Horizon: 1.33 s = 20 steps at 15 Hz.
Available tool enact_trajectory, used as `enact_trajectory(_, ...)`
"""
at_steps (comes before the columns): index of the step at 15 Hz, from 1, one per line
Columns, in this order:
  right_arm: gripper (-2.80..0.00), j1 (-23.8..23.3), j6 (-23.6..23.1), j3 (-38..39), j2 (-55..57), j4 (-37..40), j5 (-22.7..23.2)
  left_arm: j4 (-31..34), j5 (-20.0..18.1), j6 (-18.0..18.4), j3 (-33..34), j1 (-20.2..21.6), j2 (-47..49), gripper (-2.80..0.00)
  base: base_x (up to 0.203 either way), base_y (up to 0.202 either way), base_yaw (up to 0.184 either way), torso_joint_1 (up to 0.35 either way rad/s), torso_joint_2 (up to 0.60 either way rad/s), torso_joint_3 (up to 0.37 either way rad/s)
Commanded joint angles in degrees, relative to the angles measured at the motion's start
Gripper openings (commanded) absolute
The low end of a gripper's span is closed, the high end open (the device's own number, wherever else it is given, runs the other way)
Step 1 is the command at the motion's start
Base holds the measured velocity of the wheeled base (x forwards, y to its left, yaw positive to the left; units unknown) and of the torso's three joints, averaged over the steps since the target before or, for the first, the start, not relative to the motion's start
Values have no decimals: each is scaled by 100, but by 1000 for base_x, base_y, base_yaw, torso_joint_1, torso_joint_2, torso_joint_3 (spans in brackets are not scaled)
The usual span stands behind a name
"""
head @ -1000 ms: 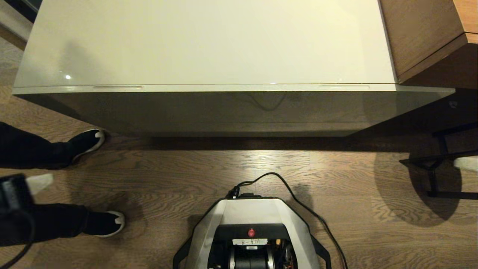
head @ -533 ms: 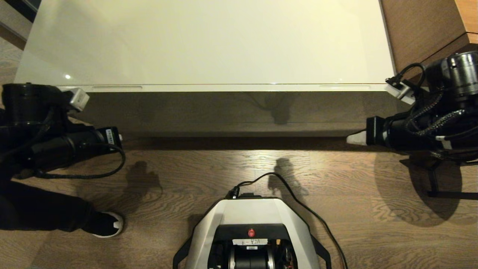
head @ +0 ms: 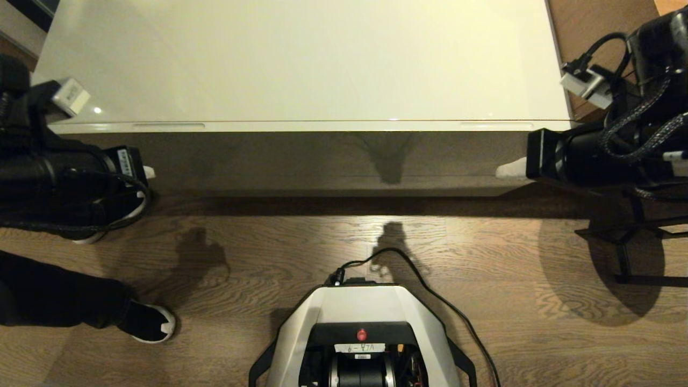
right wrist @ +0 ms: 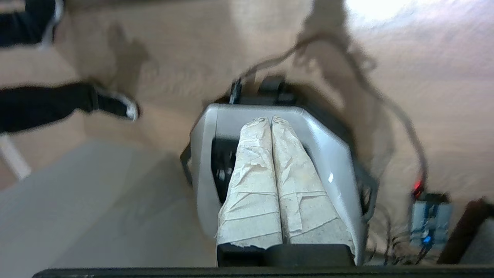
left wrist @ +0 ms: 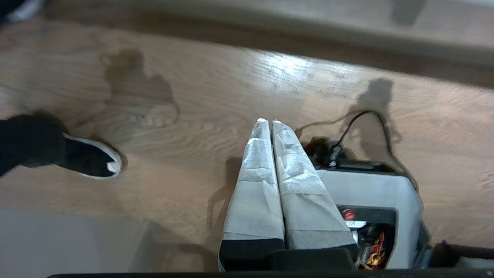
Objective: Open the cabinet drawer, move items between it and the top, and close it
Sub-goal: Open the drawer
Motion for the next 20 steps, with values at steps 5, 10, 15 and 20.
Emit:
enact_trajectory(5, -280, -140, -81, -187, 396, -290, -730, -210, 52, -93, -274, 1, -16, -280, 0, 0, 0, 0, 0, 0)
enact_trajectory(10, -280, -469, -520, -318, 1056, -1689, -1440, -846, 73, -58, -605, -3, 700, -280, 0, 0, 0, 0, 0, 0)
enact_trajectory(15, -280, -428, -941, -672, 546, -1414, -1646, -958, 21, -50, -756, -4, 704, -280, 0, 0, 0, 0, 0, 0)
enact_trajectory(20, -280, -425, -989, -697, 644, -1322, -1681, -970, 43, -41, -755, -21, 876, -280, 0, 0, 0, 0, 0, 0)
